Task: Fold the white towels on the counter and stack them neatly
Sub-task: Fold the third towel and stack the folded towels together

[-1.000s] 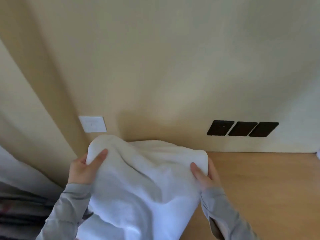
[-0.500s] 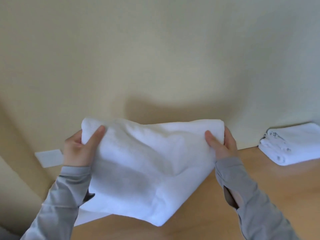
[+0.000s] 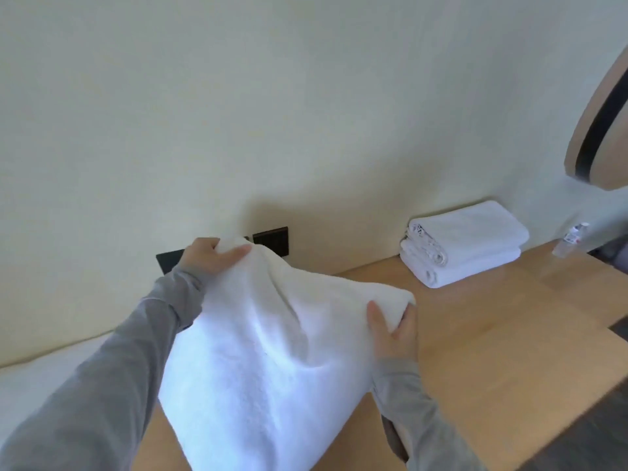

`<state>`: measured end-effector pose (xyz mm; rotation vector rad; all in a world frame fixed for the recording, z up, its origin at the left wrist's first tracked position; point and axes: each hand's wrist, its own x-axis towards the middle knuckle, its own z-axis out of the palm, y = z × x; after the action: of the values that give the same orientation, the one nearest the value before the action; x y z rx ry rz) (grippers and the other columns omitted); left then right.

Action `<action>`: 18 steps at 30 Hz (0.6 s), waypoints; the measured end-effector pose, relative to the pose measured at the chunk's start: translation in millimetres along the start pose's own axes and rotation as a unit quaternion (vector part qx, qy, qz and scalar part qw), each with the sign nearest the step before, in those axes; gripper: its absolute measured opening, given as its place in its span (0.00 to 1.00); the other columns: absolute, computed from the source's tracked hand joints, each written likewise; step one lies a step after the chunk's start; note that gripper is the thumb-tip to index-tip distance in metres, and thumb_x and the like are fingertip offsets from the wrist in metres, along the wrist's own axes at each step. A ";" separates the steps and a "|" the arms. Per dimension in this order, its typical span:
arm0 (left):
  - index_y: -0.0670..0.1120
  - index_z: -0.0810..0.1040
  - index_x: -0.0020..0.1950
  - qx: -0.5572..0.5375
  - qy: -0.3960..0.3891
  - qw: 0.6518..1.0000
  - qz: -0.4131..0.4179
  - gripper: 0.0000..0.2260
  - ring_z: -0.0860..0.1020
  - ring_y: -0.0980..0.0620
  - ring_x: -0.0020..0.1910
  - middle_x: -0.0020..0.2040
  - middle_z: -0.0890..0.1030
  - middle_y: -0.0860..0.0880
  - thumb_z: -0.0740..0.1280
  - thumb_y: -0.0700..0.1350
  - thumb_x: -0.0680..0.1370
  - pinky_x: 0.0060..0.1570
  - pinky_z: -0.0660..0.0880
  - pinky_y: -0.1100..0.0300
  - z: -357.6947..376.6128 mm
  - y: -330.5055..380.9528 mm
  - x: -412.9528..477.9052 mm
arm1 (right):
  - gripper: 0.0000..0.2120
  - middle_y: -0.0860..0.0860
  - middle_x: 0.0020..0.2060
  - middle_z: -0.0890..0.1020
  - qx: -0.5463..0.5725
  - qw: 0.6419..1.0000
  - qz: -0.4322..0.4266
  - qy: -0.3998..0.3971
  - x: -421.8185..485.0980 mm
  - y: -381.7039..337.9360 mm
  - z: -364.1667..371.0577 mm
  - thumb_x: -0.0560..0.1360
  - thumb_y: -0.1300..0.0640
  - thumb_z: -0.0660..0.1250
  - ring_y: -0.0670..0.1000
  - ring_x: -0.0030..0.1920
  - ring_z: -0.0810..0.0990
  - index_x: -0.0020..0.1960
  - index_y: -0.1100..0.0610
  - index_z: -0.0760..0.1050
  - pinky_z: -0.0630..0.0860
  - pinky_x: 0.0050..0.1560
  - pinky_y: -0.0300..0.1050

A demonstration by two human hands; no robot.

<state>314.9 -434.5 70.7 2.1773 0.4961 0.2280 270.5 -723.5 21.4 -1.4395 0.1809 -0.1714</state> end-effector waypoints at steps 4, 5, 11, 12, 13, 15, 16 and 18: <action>0.44 0.51 0.77 0.111 -0.098 0.986 -0.080 0.38 0.57 0.42 0.74 0.76 0.56 0.43 0.64 0.60 0.75 0.71 0.57 0.49 120.7 -45.0 4.4 | 0.12 0.54 0.50 0.78 -0.024 0.985 0.153 -0.070 25.5 84.6 -45.6 0.75 0.64 0.66 0.59 0.52 0.78 0.57 0.59 0.69 0.80 0.49 0.49; 0.44 0.49 0.78 0.128 -0.091 0.983 -0.094 0.38 0.53 0.43 0.75 0.77 0.52 0.43 0.63 0.60 0.76 0.73 0.53 0.48 141.5 -57.4 -3.9 | 0.09 0.53 0.45 0.78 -0.035 0.978 0.181 -0.100 31.5 97.4 -54.8 0.75 0.66 0.65 0.56 0.47 0.79 0.53 0.57 0.70 0.80 0.41 0.41; 0.49 0.52 0.77 0.099 0.051 0.959 -0.259 0.34 0.53 0.41 0.75 0.78 0.50 0.46 0.63 0.57 0.77 0.70 0.53 0.42 179.1 -116.3 -97.8 | 0.19 0.56 0.42 0.84 -0.047 0.909 0.395 -0.126 91.6 121.8 -117.8 0.76 0.45 0.65 0.54 0.46 0.82 0.47 0.63 0.78 0.79 0.41 0.44; 0.49 0.53 0.77 0.091 0.077 0.947 -0.297 0.34 0.52 0.40 0.74 0.78 0.50 0.45 0.64 0.57 0.76 0.70 0.52 0.41 175.9 -125.3 -111.8 | 0.25 0.59 0.40 0.84 -0.052 0.897 0.427 -0.104 104.6 124.4 -132.0 0.76 0.41 0.61 0.57 0.44 0.82 0.45 0.65 0.77 0.79 0.40 0.48; 0.49 0.52 0.77 0.086 0.095 0.933 -0.336 0.34 0.52 0.39 0.74 0.77 0.51 0.43 0.64 0.57 0.76 0.70 0.52 0.41 172.5 -134.6 -124.2 | 0.29 0.61 0.37 0.83 -0.063 0.889 0.446 -0.078 116.4 126.6 -145.0 0.76 0.39 0.59 0.58 0.40 0.81 0.43 0.67 0.76 0.80 0.35 0.48; 0.47 0.52 0.77 0.074 0.114 0.904 -0.405 0.36 0.53 0.37 0.73 0.76 0.53 0.38 0.65 0.57 0.75 0.70 0.52 0.40 166.4 -152.5 -143.1 | 0.23 0.60 0.32 0.78 -0.137 0.891 0.431 -0.031 140.3 137.0 -167.3 0.76 0.46 0.64 0.57 0.32 0.76 0.43 0.68 0.73 0.77 0.25 0.42; 0.45 0.52 0.77 0.062 0.119 0.893 -0.430 0.37 0.54 0.36 0.73 0.75 0.54 0.37 0.66 0.57 0.75 0.70 0.53 0.40 164.4 -160.1 -149.2 | 0.16 0.58 0.32 0.76 -0.194 0.899 0.392 -0.013 150.1 142.5 -173.9 0.74 0.53 0.69 0.56 0.32 0.75 0.46 0.67 0.72 0.75 0.23 0.40; 0.40 0.52 0.76 0.043 0.123 0.877 -0.462 0.40 0.55 0.36 0.73 0.74 0.56 0.34 0.67 0.57 0.74 0.70 0.54 0.42 162.1 -171.8 -155.8 | 0.11 0.54 0.34 0.75 -0.302 0.905 0.297 -0.034 164.4 149.9 -174.4 0.70 0.65 0.70 0.55 0.37 0.75 0.50 0.65 0.72 0.73 0.33 0.43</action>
<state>181.8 -524.6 -162.2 1.7585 1.6392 -0.0537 392.4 -910.5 -151.9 -1.9286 0.6485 0.4770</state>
